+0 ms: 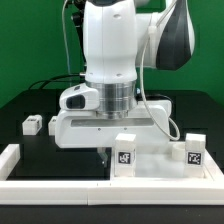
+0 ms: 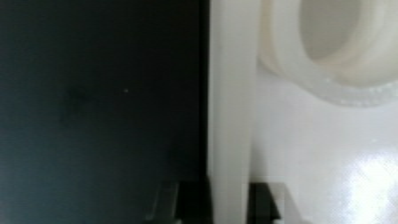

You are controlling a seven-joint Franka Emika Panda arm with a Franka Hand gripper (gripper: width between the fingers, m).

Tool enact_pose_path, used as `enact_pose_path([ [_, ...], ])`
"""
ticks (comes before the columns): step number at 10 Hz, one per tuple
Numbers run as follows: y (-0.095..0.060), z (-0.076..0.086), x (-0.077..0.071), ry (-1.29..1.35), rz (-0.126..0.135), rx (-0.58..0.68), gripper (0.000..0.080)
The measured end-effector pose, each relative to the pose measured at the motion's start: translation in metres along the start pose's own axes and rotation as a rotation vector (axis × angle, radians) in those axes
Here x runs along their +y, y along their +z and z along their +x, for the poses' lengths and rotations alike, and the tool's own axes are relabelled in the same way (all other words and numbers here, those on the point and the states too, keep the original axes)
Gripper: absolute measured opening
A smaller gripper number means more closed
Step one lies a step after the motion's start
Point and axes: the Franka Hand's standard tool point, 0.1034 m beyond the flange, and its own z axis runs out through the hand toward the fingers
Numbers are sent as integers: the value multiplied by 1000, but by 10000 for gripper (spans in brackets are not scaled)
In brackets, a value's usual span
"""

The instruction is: Assemble square table

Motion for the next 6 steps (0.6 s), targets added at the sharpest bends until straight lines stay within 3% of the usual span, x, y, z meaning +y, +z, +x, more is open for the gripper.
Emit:
enact_pose_path([
  [3,0,-5,22,-294,-20,10,54],
  [6,-1,-4,27,-481,-41,2,54],
])
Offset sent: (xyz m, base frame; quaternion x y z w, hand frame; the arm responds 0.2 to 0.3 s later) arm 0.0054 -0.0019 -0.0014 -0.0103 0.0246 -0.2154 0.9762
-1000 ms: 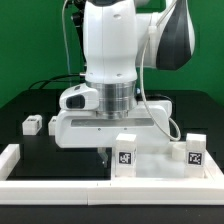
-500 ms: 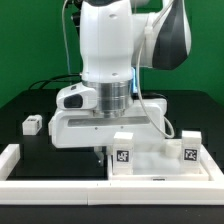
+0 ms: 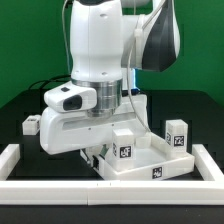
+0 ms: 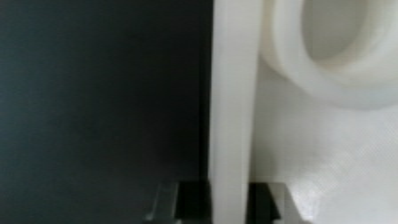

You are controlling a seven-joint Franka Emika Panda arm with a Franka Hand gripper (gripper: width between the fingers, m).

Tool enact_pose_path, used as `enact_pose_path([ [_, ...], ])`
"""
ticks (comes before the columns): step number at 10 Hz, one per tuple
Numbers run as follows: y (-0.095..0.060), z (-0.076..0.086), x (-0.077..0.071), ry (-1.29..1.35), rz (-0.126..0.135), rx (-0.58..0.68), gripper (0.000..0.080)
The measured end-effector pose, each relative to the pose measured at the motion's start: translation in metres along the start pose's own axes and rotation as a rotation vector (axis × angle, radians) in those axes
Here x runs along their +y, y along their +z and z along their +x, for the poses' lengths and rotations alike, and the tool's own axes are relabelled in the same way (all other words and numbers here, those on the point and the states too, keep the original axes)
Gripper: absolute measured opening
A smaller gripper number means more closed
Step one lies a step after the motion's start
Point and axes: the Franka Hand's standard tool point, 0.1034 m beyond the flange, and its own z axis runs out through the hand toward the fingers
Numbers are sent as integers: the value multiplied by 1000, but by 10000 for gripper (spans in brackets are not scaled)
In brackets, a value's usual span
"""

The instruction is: Assemble square table

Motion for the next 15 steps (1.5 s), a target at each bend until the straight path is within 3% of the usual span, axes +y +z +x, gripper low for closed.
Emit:
enact_pose_path([
  [4,-1,14,-11,-234,-33,-8,54],
  [10,-1,8,-2,-559,-49,-38,54],
  [15,-1,38,-44,-753,-43,-31,54],
])
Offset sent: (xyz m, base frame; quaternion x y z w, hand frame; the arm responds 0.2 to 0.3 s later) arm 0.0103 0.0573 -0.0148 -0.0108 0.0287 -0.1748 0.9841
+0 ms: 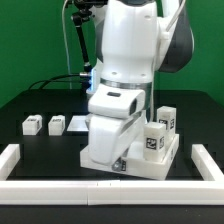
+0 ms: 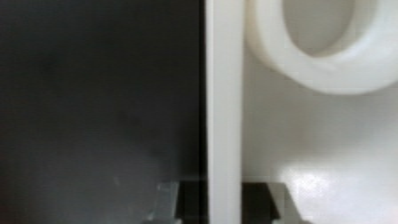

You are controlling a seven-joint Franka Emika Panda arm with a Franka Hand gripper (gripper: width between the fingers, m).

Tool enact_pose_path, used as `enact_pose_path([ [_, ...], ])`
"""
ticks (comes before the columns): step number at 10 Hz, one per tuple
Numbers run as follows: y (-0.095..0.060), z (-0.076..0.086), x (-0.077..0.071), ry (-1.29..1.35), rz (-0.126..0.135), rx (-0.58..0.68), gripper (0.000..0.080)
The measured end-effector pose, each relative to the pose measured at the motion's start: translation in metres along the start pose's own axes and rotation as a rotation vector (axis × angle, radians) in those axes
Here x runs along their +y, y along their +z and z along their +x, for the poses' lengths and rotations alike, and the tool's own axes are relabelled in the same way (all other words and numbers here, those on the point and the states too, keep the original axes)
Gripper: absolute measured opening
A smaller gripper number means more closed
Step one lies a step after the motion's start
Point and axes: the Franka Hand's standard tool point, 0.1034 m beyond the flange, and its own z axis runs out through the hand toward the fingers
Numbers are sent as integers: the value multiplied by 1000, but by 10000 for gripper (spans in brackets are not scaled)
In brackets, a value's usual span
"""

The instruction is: Assemble square table

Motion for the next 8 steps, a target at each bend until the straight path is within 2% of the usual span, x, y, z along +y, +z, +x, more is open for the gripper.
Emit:
enact_pose_path([
  [5,1,-12,3,-305,-6,-34,54],
  [6,1,1,0,-330,-5,-36,54],
  [7,-1,25,-6,-392,4,-33,54],
  [8,-3,40,-8,-434,17,-27,54],
])
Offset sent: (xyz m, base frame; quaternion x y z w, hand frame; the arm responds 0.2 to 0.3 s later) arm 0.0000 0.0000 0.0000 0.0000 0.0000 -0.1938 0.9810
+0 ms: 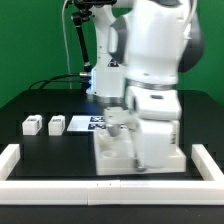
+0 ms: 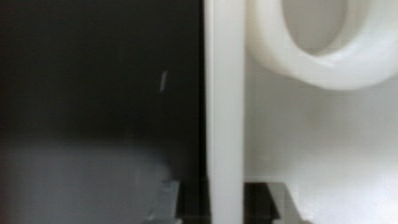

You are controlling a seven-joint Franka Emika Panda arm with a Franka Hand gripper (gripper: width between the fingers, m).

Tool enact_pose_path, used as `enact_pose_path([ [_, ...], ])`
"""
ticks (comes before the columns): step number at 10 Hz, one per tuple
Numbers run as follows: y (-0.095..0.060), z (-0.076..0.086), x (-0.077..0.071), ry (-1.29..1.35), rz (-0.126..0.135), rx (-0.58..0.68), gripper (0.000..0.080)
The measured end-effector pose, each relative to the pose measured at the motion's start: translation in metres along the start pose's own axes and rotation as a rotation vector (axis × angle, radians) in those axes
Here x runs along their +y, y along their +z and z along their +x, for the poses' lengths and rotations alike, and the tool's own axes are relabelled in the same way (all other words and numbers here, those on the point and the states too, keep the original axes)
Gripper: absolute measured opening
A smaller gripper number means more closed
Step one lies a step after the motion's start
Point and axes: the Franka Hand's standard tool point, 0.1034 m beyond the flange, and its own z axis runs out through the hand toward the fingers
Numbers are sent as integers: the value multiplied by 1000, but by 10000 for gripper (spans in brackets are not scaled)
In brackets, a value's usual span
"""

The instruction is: Assemble square table

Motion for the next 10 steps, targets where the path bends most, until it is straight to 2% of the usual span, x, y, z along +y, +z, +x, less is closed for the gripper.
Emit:
enact_pose_path([
  [2,-2,8,5,-92,-7,-5,54],
  [8,0,-9,4,-428,-2,-52,54],
  [9,0,-8,4,-470,-1,-60,54],
  [10,0,1,4,-528,-2,-66,54],
])
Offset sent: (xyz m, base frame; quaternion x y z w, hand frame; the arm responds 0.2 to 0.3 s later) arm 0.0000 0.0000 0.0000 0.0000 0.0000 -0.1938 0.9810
